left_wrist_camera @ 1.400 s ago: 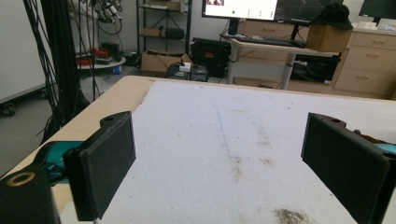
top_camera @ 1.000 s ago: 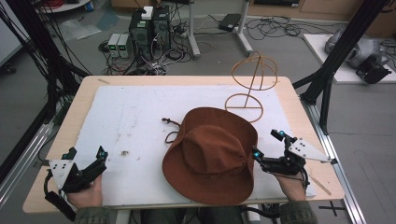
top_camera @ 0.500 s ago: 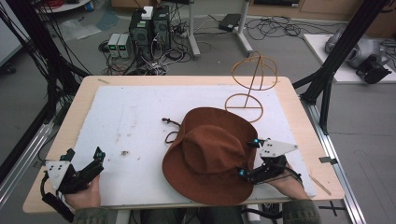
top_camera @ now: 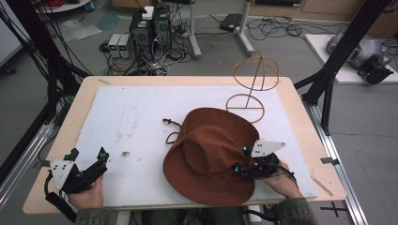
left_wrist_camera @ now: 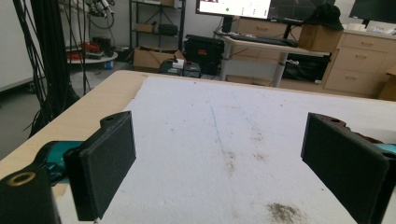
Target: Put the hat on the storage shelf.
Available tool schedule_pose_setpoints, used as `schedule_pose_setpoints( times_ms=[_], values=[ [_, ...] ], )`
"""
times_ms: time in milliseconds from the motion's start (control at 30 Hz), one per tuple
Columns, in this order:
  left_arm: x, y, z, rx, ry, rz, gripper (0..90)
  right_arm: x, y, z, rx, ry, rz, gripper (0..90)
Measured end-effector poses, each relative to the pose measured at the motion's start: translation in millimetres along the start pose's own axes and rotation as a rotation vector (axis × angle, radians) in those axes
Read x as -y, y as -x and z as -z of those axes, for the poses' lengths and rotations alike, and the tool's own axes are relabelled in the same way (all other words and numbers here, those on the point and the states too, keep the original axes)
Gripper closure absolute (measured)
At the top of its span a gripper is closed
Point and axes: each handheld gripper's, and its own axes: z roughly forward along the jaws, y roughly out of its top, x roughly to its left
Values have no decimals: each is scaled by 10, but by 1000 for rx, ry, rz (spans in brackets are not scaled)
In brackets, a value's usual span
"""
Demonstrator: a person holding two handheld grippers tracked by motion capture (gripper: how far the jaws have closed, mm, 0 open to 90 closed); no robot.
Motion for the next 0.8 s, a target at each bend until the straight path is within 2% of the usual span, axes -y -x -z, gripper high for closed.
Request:
schedule_pose_setpoints(
  times_ms=[100,167,233,333,533,700,800],
  values=[
    [0,2,-2,0,3,6,104,13,34,14,5,-12,-28,771],
    [-1,4,0,4,3,3,104,2,48,27,-14,-12,-50,824],
    [2,4,-6,4,0,1,104,-7,37,21,-15,-39,-77,857],
    [4,6,-7,7,-2,3,104,-14,20,17,-4,-50,-101,875],
    [6,1,-16,8,-4,4,104,-7,-54,30,43,-18,-90,881],
    [7,2,-22,6,-9,4,105,-30,-77,66,67,39,-118,881],
    [8,-2,-26,7,-14,6,106,-62,-88,106,73,106,-122,881]
  ],
)
